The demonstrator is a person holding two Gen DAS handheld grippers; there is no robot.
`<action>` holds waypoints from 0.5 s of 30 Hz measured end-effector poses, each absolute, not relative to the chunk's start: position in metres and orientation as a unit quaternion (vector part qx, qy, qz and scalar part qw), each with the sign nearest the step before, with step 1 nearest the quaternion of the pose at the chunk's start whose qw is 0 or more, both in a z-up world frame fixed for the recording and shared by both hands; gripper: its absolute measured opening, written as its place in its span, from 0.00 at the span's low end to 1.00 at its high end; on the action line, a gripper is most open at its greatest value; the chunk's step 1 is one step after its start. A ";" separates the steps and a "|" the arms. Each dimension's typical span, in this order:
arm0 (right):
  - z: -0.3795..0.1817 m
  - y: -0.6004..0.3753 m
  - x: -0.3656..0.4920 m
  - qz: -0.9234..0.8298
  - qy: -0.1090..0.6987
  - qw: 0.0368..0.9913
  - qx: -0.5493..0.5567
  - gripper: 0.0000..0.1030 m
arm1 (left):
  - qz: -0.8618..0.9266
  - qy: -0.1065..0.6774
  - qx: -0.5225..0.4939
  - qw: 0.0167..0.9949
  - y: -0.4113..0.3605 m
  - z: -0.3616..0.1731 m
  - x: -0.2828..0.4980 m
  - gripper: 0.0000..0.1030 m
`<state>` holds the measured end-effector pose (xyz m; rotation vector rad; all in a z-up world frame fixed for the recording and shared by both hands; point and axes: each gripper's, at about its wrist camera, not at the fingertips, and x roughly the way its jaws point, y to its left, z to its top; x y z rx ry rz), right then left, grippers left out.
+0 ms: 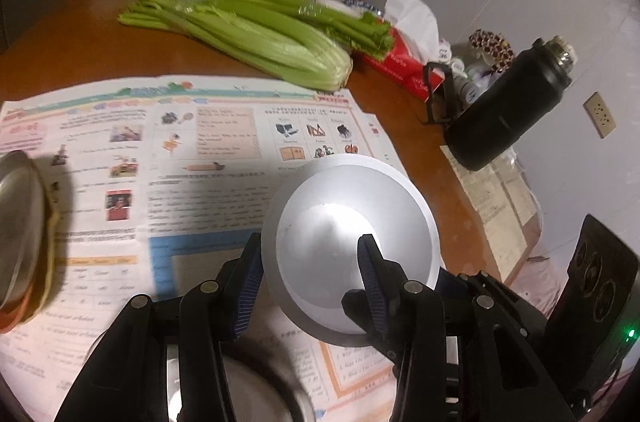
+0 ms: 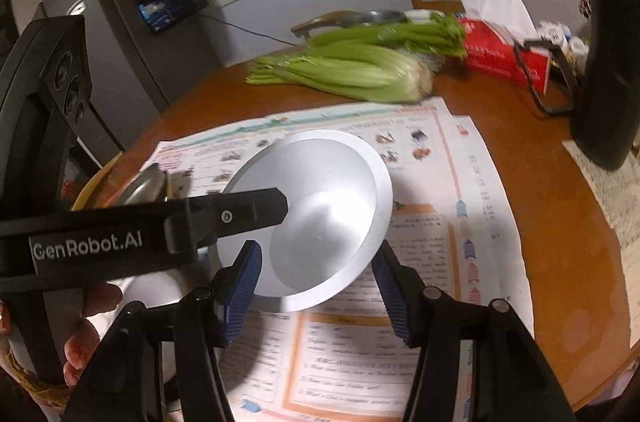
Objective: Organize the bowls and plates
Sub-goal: 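Lift the second red paper bowl with the left tool over the steel bowl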
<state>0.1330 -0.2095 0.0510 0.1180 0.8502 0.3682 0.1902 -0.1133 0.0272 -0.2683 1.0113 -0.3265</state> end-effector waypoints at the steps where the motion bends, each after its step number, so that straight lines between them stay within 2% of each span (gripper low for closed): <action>1: 0.056 -0.206 0.129 0.180 0.405 0.895 0.052 0.56 | -0.155 0.479 -0.126 0.855 -0.111 0.030 0.187 0.46; 15: 0.096 -0.143 0.076 0.228 0.370 0.901 -0.006 0.56 | -0.108 0.431 -0.125 0.887 -0.054 0.065 0.116 0.46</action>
